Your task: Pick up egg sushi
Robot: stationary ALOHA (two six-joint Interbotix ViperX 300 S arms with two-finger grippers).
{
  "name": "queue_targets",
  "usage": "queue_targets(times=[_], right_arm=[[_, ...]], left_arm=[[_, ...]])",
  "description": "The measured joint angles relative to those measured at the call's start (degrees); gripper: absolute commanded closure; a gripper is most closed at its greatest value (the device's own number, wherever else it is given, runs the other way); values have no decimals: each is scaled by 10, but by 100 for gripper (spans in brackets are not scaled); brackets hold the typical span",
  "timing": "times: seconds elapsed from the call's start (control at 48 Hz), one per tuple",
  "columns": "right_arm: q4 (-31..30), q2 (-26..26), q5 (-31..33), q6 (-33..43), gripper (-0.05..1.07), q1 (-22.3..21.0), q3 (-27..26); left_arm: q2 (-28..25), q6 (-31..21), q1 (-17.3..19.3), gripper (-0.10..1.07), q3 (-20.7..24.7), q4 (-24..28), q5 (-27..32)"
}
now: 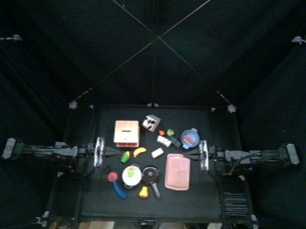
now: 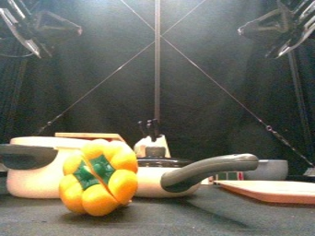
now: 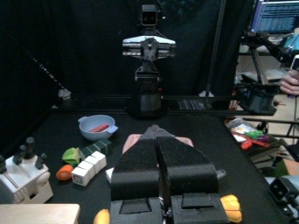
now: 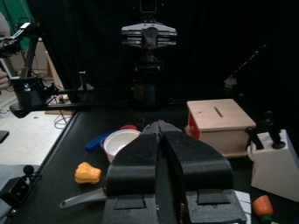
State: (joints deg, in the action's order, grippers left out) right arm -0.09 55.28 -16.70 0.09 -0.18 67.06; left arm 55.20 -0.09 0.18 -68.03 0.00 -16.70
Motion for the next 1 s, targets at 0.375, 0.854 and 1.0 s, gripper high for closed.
queue_targets(times=[0.375,0.854,1.0], right_arm=[[4,-120,26,19,101,-30,-51],[-7,-282,89,18,101,-65,-125],[-18,-324,94,18,100,-67,-142]], left_arm=[[-53,0,-4,98,-13,-1,-63],[-112,-1,-9,98,-13,-5,-63],[-123,-1,-9,98,-13,-5,-62]])
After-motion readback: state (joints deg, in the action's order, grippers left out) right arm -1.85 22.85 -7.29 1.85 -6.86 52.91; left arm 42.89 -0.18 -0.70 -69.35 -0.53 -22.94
